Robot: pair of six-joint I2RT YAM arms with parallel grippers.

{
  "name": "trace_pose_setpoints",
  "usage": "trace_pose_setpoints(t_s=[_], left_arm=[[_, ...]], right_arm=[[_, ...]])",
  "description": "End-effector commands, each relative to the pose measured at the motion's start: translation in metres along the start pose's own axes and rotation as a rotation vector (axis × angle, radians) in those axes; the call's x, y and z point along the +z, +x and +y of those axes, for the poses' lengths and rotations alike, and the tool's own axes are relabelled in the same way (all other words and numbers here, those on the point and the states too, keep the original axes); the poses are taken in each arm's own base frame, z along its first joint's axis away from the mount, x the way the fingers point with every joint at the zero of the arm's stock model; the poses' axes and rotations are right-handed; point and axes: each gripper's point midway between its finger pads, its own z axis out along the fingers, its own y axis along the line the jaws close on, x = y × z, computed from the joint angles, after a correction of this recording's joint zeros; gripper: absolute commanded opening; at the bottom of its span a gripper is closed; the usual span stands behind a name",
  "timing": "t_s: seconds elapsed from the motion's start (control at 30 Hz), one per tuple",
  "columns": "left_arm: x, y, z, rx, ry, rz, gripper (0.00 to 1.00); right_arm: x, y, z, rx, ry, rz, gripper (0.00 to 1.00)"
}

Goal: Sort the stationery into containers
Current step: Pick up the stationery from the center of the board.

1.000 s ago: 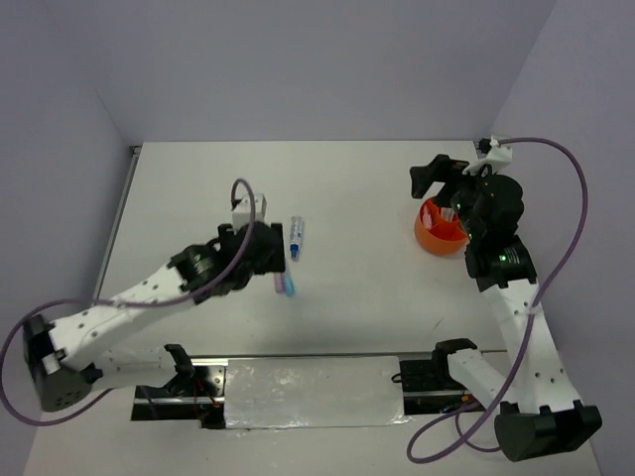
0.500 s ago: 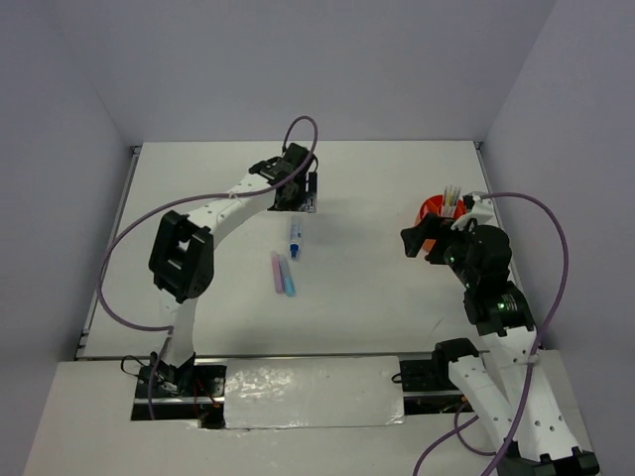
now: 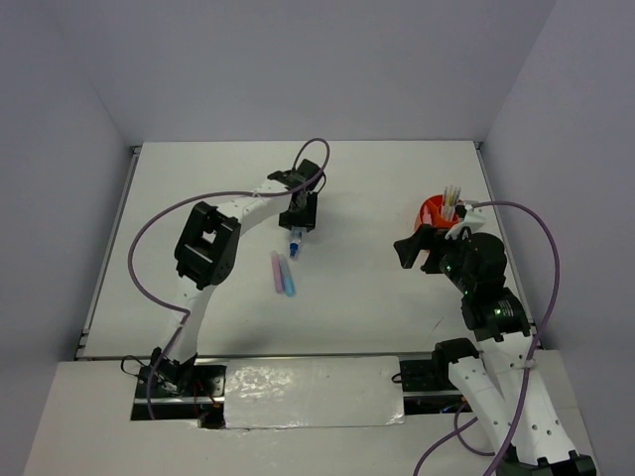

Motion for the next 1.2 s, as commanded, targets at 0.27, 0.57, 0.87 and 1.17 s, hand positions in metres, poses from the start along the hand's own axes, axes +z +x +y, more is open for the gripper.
trace_pose_setpoints(t_s=[0.27, 0.57, 0.87, 1.17], left_arm=[[0.000, -0.013, -0.016, -0.051, 0.061, -0.019, 0.00], [-0.146, -0.084, -0.077, -0.267, 0.541, -0.335, 0.00], [-0.326, -0.075, -0.062, -0.584, 1.135, -0.810, 0.00], [-0.420, -0.033, -0.059, -0.582, 1.598, -1.017, 0.00]], right_arm=[[0.004, 0.012, 0.009, 0.015, -0.063, 0.020, 1.00], [0.004, 0.015, 0.041, 0.094, -0.275, -0.044, 1.00], [-0.022, -0.007, 0.090, 0.190, -0.604, -0.228, 0.88], [-0.048, -0.018, 0.142, 0.154, -0.868, -0.314, 0.76]])
